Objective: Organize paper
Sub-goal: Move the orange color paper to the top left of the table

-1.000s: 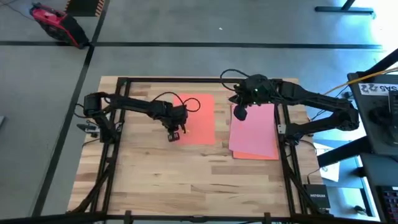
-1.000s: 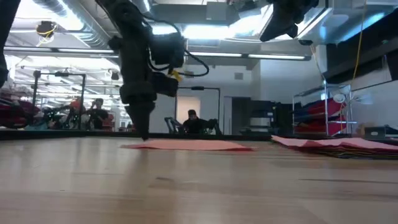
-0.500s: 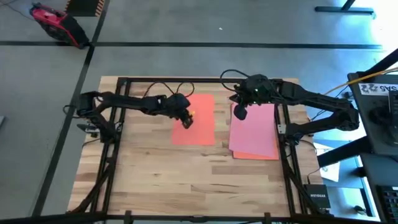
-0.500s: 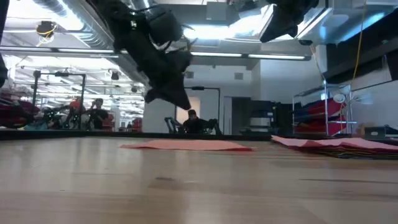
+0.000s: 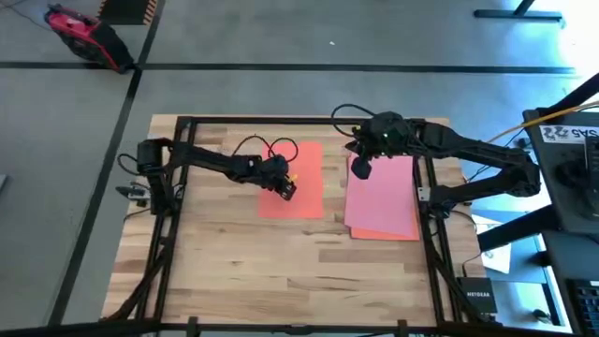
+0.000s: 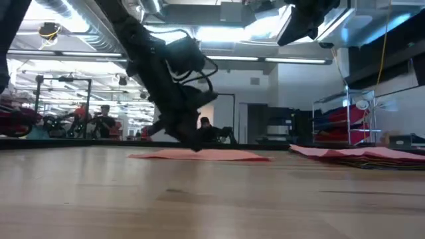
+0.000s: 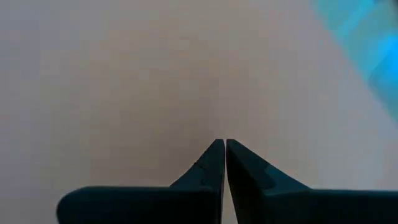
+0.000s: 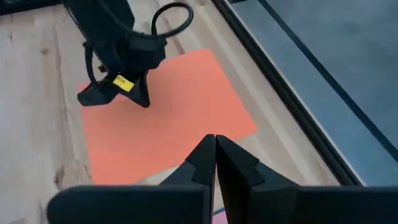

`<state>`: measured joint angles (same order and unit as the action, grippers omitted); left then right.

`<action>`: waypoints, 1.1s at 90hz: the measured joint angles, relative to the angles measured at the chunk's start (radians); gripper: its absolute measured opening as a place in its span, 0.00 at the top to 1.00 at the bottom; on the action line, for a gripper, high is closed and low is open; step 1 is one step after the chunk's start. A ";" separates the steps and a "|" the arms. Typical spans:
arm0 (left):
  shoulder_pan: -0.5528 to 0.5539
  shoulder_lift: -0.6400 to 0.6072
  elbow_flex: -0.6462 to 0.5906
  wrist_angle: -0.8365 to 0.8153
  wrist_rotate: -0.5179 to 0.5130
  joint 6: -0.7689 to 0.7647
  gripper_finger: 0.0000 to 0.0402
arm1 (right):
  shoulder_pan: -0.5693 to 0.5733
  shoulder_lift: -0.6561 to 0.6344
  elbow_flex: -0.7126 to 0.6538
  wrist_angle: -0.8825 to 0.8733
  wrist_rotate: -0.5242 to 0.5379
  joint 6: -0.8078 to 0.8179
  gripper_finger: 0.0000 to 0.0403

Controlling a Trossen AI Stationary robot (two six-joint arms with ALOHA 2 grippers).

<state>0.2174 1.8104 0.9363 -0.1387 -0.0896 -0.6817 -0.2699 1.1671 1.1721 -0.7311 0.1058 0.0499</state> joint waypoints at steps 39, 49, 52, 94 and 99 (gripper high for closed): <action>0.044 -0.056 0.001 -0.252 -0.038 0.038 1.00 | 0.000 0.000 0.000 -0.006 0.018 -0.010 1.00; 0.070 -0.082 -0.001 -0.325 -0.062 0.051 1.00 | 0.000 0.000 0.000 -0.012 0.018 -0.023 1.00; 0.078 -0.091 -0.002 -0.346 -0.068 0.063 1.00 | 0.000 0.000 0.000 -0.016 0.018 -0.028 1.00; 0.123 -0.150 -0.067 -0.402 -0.075 0.083 1.00 | 0.000 0.000 0.000 -0.057 0.017 -0.035 1.00; 0.123 -0.179 -0.072 -0.409 -0.066 0.070 1.00 | 0.000 0.000 0.000 -0.058 0.017 -0.038 1.00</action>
<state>0.3399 1.6315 0.8646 -0.5482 -0.1552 -0.6115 -0.2699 1.1671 1.1721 -0.7891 0.1230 0.0115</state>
